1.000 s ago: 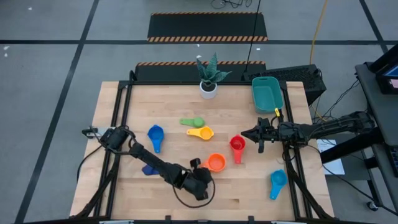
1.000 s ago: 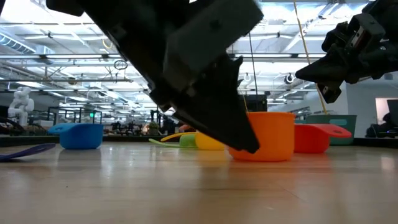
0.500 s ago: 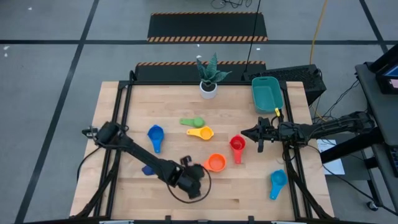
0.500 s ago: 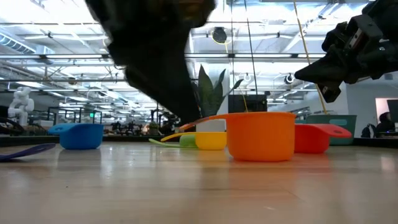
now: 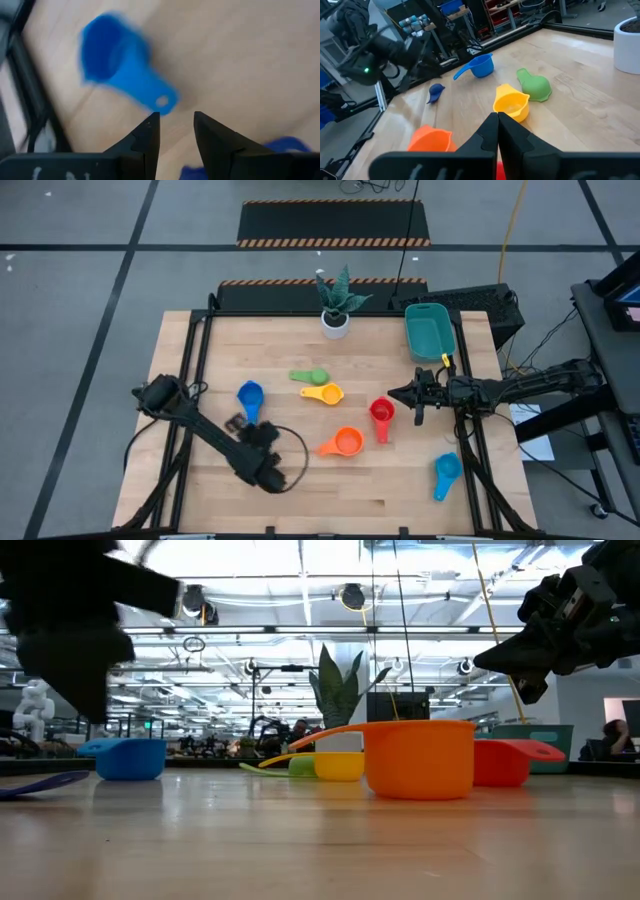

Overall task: Nest measuring cups in basket
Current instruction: Stack the blue measuring cup on top of the orange measuring cup

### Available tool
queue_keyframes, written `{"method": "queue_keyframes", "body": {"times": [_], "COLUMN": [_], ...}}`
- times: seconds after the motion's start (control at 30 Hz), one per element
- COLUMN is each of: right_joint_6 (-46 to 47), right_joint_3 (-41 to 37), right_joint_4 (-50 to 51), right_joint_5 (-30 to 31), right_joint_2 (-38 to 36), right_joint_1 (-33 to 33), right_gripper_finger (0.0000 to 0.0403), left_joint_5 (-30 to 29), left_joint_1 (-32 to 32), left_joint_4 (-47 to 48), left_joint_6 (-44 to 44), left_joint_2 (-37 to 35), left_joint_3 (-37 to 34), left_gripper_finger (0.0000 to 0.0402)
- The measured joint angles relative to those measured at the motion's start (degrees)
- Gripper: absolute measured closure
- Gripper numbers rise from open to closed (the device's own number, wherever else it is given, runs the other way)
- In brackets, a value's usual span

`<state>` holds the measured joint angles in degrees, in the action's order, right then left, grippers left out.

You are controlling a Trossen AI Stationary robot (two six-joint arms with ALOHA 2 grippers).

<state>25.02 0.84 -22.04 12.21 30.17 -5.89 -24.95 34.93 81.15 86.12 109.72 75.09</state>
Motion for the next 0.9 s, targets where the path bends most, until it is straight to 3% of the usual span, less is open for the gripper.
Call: {"method": "queue_keyframes", "body": {"times": [0.1,0.2,0.33,0.57,0.9], "right_joint_6": [0.02,0.02,-0.13,-0.3,-8.05], "right_joint_3": [0.0,0.0,0.0,0.0,0.0], "right_joint_4": [0.01,0.02,0.02,0.0,-3.36], "right_joint_5": [0.02,0.01,0.02,0.02,0.02], "right_joint_2": [0.0,0.02,0.02,0.0,0.02], "right_joint_1": [0.0,0.0,0.0,0.0,0.04], "right_gripper_finger": [0.0403,0.0403,0.0403,0.0403,0.0403], "left_joint_5": [3.57,6.46,8.8,6.72,3.27], "left_joint_1": [0.45,0.19,0.4,-1.61,-6.06], "left_joint_4": [1.93,1.46,-0.49,-7.72,-9.04], "left_joint_6": [14.75,22.24,24.16,22.78,26.54], "left_joint_2": [-2.82,-5.35,-7.45,-7.83,-6.9], "left_joint_3": [-4.19,-6.96,-8.31,-8.35,-8.35], "left_gripper_finger": [0.0277,0.0277,0.0277,0.0269,0.0139]}}
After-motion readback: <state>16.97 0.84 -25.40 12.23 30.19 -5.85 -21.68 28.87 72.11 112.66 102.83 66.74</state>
